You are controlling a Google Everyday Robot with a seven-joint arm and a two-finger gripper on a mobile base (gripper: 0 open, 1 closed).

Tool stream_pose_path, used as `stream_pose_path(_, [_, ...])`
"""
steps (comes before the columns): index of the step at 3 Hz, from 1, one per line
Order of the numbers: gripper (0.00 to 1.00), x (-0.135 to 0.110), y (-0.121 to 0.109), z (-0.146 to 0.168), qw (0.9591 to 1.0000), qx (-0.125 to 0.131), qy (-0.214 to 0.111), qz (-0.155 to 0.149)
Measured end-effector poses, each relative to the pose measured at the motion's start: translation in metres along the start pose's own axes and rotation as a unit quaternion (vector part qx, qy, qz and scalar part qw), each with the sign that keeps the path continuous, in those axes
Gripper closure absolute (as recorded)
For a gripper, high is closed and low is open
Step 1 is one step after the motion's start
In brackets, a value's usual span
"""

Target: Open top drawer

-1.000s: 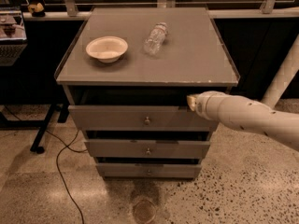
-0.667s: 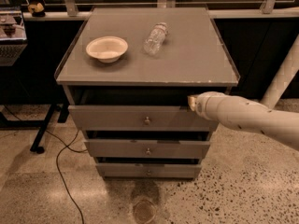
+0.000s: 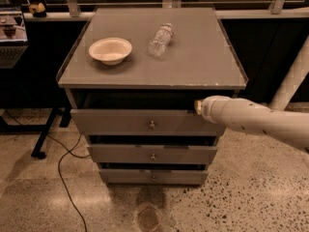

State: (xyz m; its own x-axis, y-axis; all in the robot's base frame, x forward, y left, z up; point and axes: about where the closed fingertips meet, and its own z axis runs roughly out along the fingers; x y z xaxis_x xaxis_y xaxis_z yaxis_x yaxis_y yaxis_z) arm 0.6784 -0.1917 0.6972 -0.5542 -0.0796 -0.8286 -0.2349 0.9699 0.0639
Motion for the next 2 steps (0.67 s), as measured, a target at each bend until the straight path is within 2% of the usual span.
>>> stream_pose_path(2, [1.00,0.019,-0.009,0.006,0.9993,0.013,0.035,0.009])
